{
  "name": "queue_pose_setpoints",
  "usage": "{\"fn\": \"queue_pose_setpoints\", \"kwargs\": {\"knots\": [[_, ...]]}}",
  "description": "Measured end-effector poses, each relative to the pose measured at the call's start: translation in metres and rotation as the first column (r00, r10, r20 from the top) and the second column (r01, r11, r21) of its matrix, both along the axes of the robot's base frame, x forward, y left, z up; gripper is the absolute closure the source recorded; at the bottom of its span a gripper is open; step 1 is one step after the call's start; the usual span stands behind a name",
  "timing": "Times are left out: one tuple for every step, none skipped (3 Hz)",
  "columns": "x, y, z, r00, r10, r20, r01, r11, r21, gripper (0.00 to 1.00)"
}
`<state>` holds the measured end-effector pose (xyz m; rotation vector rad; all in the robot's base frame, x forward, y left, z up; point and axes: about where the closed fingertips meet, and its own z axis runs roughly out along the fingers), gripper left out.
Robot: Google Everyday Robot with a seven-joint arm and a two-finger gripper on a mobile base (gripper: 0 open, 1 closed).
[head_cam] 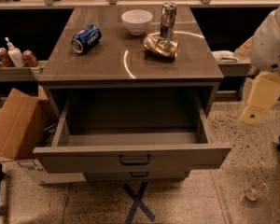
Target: Close top drawer
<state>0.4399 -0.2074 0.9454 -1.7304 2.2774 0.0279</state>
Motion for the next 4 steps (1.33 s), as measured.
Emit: {"fn": "queue_pose_setpoints", "kwargs": {"knots": [[-0.005,0.026,-0.056,0.9916,0.011,-0.129,-0.002,0.998,0.067,0.0],[-0.019,0.046,-0.108,0.9708,0.003,-0.24,0.024,0.994,0.11,0.0],[-0.043,0.058,-0.145,0.9513,-0.034,-0.306,0.077,0.988,0.131,0.17],[-0.065,0.058,-0.174,0.9325,-0.083,-0.351,0.124,0.988,0.095,0.41]]}}
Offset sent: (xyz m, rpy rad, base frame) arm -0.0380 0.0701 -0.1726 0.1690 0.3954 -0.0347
